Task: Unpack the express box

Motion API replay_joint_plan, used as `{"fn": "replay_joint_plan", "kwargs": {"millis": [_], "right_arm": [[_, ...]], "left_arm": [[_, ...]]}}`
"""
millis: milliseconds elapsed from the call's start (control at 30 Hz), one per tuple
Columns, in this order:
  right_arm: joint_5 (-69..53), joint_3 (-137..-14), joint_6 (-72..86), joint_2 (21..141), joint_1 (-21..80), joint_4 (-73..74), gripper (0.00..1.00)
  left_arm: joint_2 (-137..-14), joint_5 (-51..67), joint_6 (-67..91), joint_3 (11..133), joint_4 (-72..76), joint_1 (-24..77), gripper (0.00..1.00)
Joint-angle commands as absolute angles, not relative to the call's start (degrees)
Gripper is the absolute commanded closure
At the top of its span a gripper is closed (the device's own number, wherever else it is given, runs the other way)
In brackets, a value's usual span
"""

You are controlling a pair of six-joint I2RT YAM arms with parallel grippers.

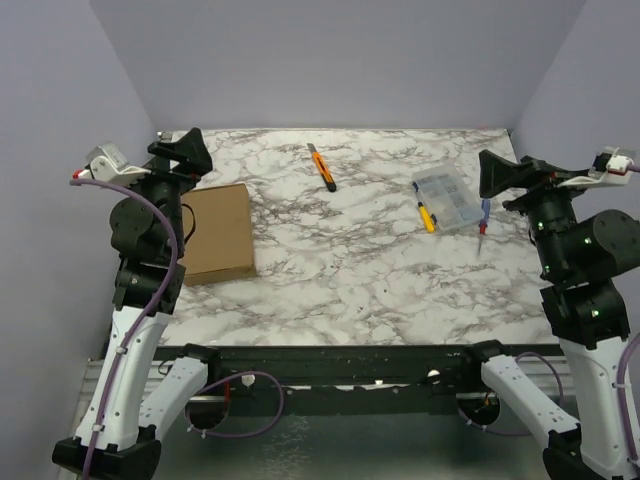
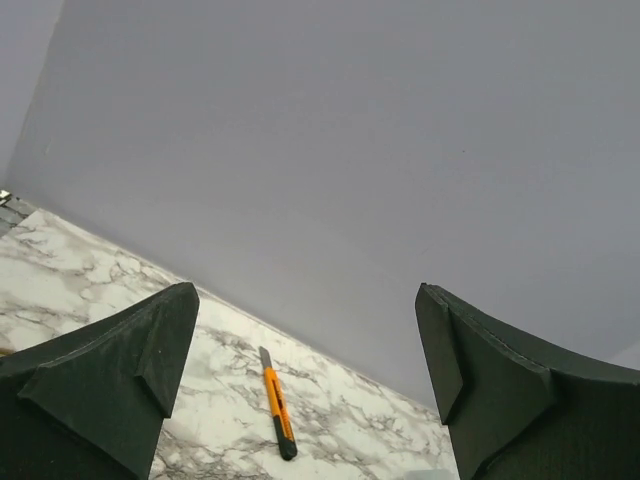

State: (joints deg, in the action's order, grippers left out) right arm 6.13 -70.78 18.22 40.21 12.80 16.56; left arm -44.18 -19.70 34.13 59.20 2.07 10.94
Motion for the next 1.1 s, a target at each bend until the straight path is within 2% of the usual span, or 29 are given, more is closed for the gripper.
{"fn": "replay_joint_plan", "kwargs": {"millis": [0,233,467,600,733,833,933,1067], "right_arm": [[9.44,-69.18,19.82,42.65,13.06,18.02,0.00],[5.26,-63.52,23.42,42.28,13.04,14.87,0.00],[3.91,-55.36,29.80,43.70,13.08,11.76,0.00],[-6.48,-54.42,31.13,49.63,13.08,11.31,0.00],[-20.94,-51.42,34.86,57.14,13.09,2.35,0.00],[-29.63,-51.14,39.81,65.42,13.97,-4.72,0.00],[-32.02,-54.15,39.82,73.75,19.15,-7.30,0.00],[-34.72,-58.50,42.65,84.07,25.87,-13.17,0.00]], "left_arm": [[-46.53,-19.55,30.46,60.92,-1.71,10.72,0.01],[-52.04,-15.86,26.80,60.48,-5.36,10.72,0.01],[-61.36,-17.55,23.47,63.56,-15.37,10.60,0.01],[-69.51,-18.51,22.30,67.12,-23.50,7.81,0.01],[-75.01,-16.34,22.72,68.95,-26.54,1.82,0.01],[-78.23,-20.77,21.75,69.34,-26.93,-0.17,0.01],[-82.28,-25.73,21.07,70.67,-27.19,-2.91,0.01],[-86.94,-21.64,21.61,72.83,-28.23,-8.46,0.01]]}}
